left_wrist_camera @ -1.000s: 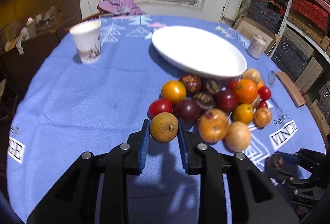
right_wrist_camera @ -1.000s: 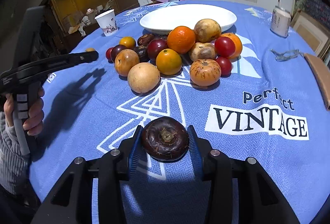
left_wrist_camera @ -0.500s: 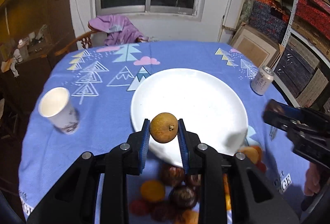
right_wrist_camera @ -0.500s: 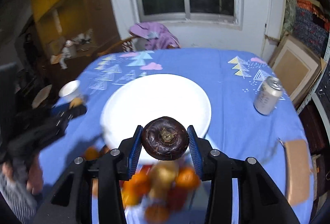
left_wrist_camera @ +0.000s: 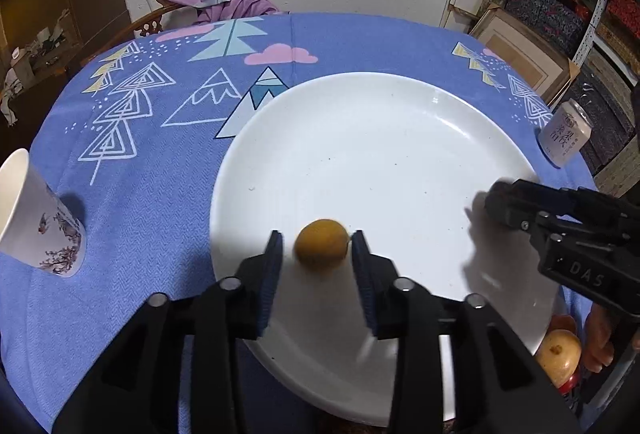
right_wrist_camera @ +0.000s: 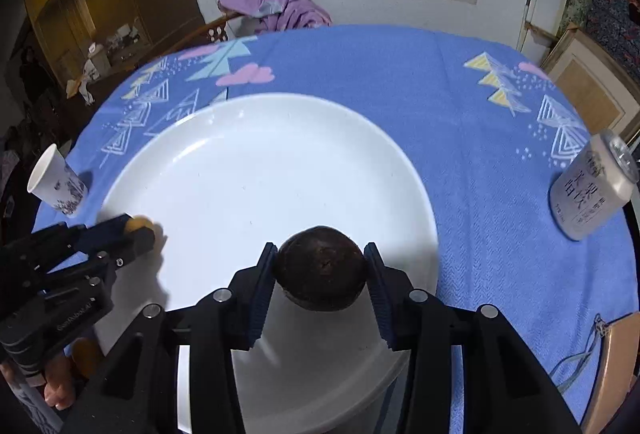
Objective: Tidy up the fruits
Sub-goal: 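Carry both fruits onto the white plate and open both tools, then grasp the red tomato beside the pile with the left tool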
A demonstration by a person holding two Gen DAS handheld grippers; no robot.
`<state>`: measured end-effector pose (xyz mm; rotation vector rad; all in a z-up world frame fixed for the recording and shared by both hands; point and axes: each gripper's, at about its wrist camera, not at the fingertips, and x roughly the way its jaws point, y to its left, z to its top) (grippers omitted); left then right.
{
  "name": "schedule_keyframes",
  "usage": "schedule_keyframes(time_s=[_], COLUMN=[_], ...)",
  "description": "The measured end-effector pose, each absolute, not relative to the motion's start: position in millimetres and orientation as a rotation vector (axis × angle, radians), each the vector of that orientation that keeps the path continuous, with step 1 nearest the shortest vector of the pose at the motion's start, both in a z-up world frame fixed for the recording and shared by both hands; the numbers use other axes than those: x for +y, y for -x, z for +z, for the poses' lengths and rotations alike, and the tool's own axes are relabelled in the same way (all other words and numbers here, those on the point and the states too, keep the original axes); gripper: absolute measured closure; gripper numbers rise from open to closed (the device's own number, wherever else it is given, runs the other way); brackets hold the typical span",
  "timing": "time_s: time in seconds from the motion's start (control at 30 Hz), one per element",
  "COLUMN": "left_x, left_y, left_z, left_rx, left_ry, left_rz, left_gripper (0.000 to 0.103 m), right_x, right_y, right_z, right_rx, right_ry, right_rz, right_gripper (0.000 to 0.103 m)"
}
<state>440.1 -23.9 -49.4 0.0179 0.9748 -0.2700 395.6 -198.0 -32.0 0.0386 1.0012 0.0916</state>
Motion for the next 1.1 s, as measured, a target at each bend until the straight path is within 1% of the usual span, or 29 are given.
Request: schedule_keyframes(time_s=[0.1, 0.13, 0.17, 0.27, 0.4, 0.57, 0.6, 0.63, 0.67, 0.8, 0.9, 1.1], left_x=[-20.7, -18.8, -17.4, -12.6, 0.2, 29.2, 35.0, 41.9, 46.1, 54.2, 58.4, 76.4], left_y=[-437.3, -436.3, -435.0, -431.1, -414.9, -361.4, -349.8, -333.5, -322.8, -279.0, -262.5, -267.9], left_z=[-43.4, -40.4, -38.3, -31.1, -15.9, 1.2, 1.1, -0.5, -3.6, -23.4, -35.8, -49.1], left_rx=[0.956, 0.950, 0.946, 0.936, 0.918, 0.888, 0.887, 0.888, 0.890, 0.914, 0.903, 0.915], left_ry=[-0.009, -0.003, 0.005, 0.019, 0.027, 0.015, 0.018, 0.021, 0.024, 0.032, 0.033, 0.117], left_rz=[-0.272, -0.273, -0.273, -0.271, -0.247, -0.201, -0.193, -0.185, -0.181, -0.174, -0.137, -0.112], left_gripper=[0.057, 0.056, 0.054, 0.053, 0.053, 0.053, 0.051, 0.050, 0.048, 0.047, 0.047, 0.046], right_x=[-199.8, -199.8, -198.6, -197.4, -198.0, -193.6, -194.4, -196.5, -199.3, -212.7, -224.4, -245.1], right_y=[-392.3, -390.1, -388.0, -383.2, -365.3, -308.8, -295.9, -280.6, -261.6, -208.7, -184.7, -185.6], right_z=[-25.4, -22.6, -19.8, -10.7, 18.6, 51.4, 52.4, 52.2, 50.3, 35.9, 22.5, 12.2], right_rx=[0.982, 0.975, 0.963, 0.937, 0.878, 0.813, 0.801, 0.788, 0.776, 0.742, 0.731, 0.760], right_ry=[-0.036, -0.039, -0.035, -0.026, -0.053, -0.047, -0.041, -0.035, -0.031, -0.031, -0.069, -0.151], right_rz=[0.091, 0.095, 0.093, 0.091, 0.113, 0.159, 0.159, 0.153, 0.141, 0.102, 0.107, 0.112], right_gripper=[0.057, 0.053, 0.052, 0.052, 0.052, 0.050, 0.048, 0.042, 0.039, 0.039, 0.039, 0.039])
